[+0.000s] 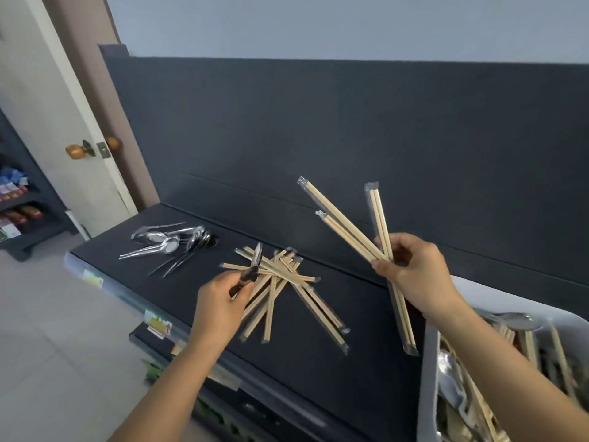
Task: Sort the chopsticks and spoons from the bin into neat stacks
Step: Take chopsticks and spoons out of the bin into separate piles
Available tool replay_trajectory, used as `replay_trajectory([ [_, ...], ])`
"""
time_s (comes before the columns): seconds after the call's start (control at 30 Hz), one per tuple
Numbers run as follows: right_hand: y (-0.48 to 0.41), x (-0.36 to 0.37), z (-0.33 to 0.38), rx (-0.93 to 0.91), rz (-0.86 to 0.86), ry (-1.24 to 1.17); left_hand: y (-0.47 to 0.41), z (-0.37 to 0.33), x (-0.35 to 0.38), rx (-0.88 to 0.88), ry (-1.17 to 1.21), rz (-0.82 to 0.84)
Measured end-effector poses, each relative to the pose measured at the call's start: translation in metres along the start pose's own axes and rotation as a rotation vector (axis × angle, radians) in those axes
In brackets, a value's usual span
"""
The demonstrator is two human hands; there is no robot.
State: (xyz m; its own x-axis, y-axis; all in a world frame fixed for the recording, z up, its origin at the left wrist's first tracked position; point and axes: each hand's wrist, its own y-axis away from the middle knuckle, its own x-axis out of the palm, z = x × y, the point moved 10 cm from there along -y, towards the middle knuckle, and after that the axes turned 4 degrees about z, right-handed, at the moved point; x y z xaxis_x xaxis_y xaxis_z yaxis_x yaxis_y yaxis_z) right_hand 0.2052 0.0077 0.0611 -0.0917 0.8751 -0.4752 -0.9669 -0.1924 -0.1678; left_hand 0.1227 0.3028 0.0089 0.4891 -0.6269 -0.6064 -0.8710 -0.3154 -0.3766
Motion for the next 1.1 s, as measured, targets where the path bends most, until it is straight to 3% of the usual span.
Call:
replay_trajectory([
  [0.4, -0.043, 0.195, -0.014, 0.179, 0.125, 0.266, -0.063, 0.122, -0.075, 0.028, -0.015, 0.104],
  [0.7, -0.063, 0.247, -0.054, 0.273, 0.221, 0.389, -0.072, 0.164, -0.066, -0.026, 0.015, 0.149],
  [1.1, -0.096, 0.281, -0.060, 0.073, 0.320, 0.605, -0.114, 0.163, -0.045, -0.032, -0.050, 0.166],
])
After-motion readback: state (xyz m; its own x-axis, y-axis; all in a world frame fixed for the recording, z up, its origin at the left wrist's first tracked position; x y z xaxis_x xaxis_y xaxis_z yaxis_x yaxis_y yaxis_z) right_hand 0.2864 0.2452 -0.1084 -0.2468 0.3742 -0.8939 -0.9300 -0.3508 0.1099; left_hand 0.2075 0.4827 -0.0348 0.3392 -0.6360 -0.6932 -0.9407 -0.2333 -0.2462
